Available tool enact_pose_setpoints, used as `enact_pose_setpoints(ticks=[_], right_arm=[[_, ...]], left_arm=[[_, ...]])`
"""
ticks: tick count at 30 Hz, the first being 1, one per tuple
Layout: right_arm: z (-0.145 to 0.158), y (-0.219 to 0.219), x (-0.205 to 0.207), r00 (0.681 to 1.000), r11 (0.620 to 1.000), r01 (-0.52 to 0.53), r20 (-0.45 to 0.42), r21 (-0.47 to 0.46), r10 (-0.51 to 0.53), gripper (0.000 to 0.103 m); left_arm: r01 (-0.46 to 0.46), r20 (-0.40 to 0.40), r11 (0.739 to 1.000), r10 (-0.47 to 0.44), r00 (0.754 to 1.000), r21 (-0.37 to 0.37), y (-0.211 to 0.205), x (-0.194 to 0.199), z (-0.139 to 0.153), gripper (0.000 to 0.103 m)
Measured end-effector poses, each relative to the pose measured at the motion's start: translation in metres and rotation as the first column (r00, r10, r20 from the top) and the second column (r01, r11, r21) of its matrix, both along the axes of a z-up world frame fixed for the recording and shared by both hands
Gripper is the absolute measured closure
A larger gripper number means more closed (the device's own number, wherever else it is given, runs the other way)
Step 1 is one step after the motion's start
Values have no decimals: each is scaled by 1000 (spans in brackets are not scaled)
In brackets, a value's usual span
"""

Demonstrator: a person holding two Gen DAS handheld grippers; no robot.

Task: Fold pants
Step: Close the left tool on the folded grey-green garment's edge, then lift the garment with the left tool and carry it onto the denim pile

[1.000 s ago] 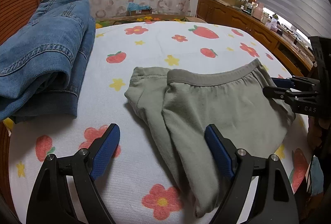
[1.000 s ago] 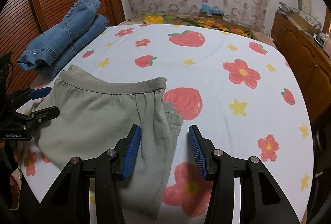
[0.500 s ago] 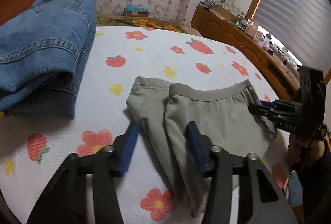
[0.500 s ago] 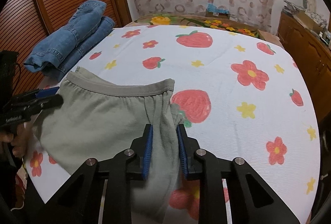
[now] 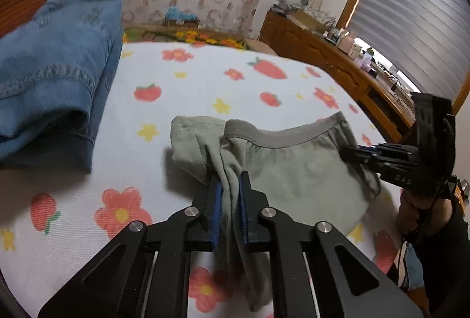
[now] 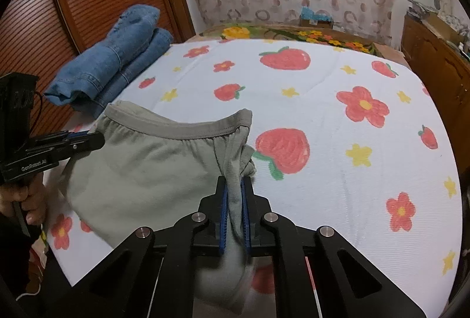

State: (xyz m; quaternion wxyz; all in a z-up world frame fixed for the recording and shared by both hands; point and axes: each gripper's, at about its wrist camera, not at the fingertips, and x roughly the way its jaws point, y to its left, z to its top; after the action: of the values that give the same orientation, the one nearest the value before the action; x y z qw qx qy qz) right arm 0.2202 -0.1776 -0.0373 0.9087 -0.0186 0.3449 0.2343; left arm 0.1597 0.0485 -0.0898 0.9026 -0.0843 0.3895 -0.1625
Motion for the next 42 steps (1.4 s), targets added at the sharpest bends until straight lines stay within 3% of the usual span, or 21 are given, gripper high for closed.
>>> enact_pose_setpoints(ticks=[17, 42], right_arm=[[33, -6, -51, 987, 1000, -4, 162, 24, 0, 95], [70, -1, -71, 952, 997, -63, 303, 32, 51, 95]], left_arm=[[12, 191, 1000, -16, 982, 22, -13, -39, 57, 91], [6, 314, 1000, -15, 949, 31, -5, -56, 98, 92]])
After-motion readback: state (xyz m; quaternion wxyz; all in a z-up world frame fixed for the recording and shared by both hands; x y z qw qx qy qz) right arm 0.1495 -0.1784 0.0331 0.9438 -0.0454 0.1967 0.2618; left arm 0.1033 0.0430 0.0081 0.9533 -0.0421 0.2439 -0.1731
